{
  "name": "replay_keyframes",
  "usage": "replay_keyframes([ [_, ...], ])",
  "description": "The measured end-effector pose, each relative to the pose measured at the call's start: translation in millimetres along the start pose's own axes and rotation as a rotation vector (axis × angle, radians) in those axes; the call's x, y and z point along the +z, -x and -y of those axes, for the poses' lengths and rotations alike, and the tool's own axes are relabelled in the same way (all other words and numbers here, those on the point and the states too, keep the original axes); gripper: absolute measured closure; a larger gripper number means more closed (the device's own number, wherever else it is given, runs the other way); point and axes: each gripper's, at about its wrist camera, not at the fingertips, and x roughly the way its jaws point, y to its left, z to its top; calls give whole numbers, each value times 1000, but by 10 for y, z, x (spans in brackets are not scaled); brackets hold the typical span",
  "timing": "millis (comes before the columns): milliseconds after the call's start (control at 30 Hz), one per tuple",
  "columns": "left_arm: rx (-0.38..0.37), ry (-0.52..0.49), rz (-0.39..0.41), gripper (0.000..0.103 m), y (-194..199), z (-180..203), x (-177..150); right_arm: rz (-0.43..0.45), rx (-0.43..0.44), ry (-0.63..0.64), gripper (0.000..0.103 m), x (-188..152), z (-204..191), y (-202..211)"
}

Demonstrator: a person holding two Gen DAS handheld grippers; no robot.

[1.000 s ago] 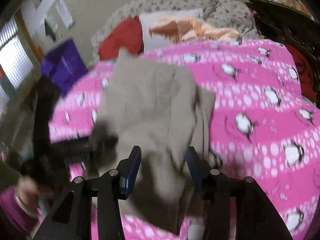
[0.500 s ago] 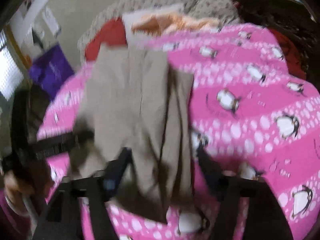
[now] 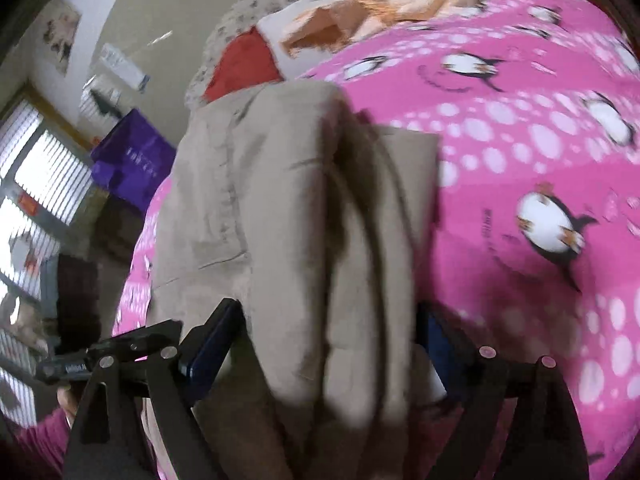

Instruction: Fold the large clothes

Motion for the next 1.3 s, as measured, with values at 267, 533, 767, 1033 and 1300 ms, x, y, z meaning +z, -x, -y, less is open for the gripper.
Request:
replay_keyframes([
  [267,-40,-83,3,62,279,206,34,30,50,62,72,-14,-436,185],
  [533,19,-190,-7,62,1318,288,-334,6,252,50,73,-384,-1012,487],
  [767,246,-38,-146,34,1063,-349,-1039,-196,13,51,53,-1078,-1138,-65],
  [1033,390,-46,84,23,1550,-271,-1211,-37,7,167,47,-1165,-1591,848],
  [1300,482,-89,127,23,1519,-198,-1405,-99,-93,346,72,-1538,-1996,426],
])
